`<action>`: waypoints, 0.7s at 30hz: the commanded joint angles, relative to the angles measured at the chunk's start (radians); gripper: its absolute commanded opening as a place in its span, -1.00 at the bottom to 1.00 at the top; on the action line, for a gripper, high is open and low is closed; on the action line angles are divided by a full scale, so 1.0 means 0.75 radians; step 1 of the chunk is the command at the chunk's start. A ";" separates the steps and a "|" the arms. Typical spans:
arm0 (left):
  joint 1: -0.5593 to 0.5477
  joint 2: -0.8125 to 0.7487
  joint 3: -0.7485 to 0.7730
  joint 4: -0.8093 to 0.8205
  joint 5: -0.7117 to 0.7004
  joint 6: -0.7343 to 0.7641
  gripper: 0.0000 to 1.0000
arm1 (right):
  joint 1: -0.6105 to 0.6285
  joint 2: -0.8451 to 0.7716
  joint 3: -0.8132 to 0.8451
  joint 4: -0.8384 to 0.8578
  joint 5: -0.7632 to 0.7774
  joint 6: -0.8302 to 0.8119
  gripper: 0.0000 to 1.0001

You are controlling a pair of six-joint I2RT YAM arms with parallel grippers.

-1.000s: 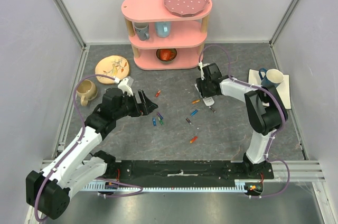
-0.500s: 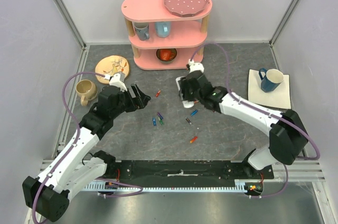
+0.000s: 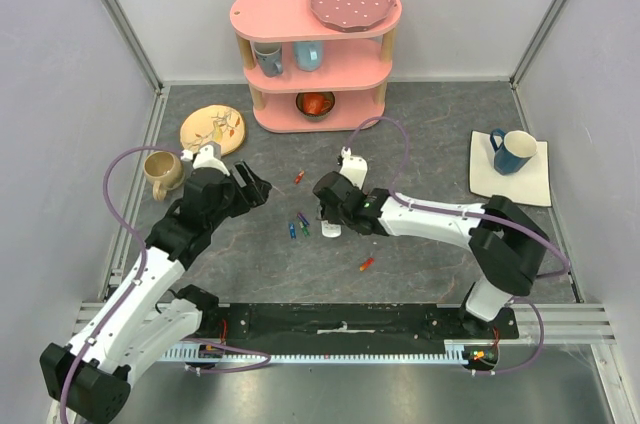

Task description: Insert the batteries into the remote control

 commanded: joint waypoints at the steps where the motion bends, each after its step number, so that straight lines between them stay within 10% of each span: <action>1: 0.003 -0.031 -0.025 0.003 -0.046 -0.057 0.64 | 0.028 0.065 0.011 -0.026 0.087 0.145 -0.92; 21: 0.001 0.073 -0.021 0.014 0.030 -0.016 0.99 | 0.038 0.074 -0.019 -0.016 -0.001 0.092 0.25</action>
